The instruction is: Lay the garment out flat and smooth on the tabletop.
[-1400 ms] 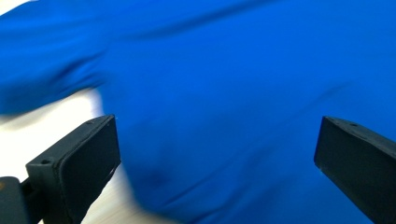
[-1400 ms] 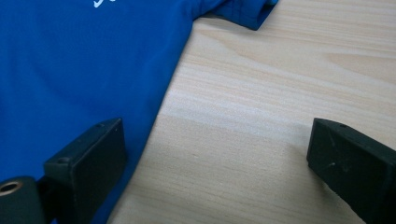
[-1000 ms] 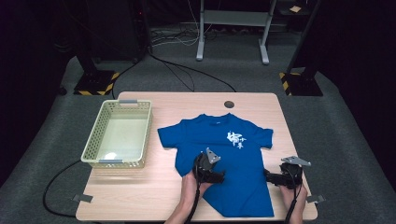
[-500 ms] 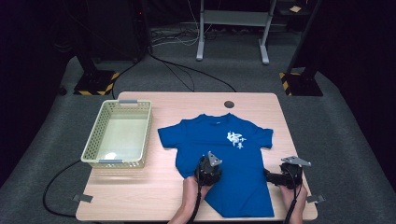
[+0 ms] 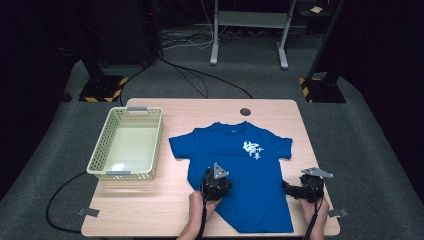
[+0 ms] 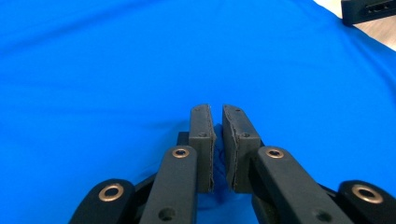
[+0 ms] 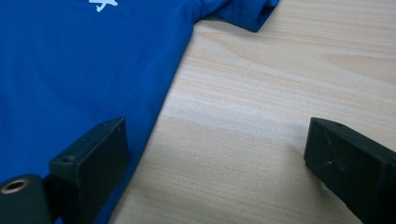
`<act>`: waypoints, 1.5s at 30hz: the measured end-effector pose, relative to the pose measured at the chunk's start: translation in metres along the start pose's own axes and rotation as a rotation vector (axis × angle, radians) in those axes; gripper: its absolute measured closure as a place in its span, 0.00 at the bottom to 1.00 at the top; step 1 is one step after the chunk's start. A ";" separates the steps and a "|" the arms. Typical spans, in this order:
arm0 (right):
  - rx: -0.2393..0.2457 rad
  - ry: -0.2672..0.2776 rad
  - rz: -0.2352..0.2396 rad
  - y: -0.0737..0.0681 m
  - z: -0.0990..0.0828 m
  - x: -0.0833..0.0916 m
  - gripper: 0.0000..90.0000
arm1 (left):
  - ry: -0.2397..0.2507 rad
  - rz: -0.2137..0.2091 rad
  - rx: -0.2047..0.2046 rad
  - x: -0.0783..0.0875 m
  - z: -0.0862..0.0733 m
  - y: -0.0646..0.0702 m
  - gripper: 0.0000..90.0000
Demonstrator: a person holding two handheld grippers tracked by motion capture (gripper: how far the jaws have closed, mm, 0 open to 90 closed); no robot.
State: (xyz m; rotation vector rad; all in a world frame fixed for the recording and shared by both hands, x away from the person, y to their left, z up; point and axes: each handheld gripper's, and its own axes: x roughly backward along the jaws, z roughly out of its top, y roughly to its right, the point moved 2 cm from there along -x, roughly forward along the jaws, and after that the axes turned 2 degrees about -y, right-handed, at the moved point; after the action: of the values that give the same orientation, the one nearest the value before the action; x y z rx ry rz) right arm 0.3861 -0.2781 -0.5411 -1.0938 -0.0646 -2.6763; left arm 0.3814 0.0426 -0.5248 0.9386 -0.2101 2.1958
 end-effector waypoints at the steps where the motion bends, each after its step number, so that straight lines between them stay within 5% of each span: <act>1: -0.001 0.001 0.001 0.000 0.000 0.000 0.07 | 0.003 0.000 0.004 0.001 0.000 0.000 0.91; 22: 0.005 -0.001 -0.004 -0.001 0.000 0.000 0.08 | 0.015 0.015 -0.020 0.029 -0.020 -0.003 0.91; 34: 0.008 -0.002 -0.008 -0.001 0.000 0.000 0.08 | 0.027 0.042 -0.029 0.075 -0.069 -0.009 0.92; 39: 0.006 -0.001 -0.006 -0.001 0.000 0.000 0.08 | 0.002 0.030 -0.032 0.086 -0.098 -0.011 0.90; 41: 0.004 0.000 -0.005 -0.001 0.000 0.000 0.08 | 0.026 0.003 -0.002 0.095 -0.109 -0.012 0.89; 45: 0.006 -0.001 -0.007 -0.001 0.000 0.000 0.08 | 0.028 0.004 0.009 0.105 -0.118 -0.010 0.71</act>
State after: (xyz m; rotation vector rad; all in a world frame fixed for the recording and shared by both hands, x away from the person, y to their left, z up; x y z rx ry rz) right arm 0.3861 -0.2774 -0.5412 -1.0947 -0.0765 -2.6803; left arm 0.2721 0.1570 -0.5396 0.9130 -0.1888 2.2135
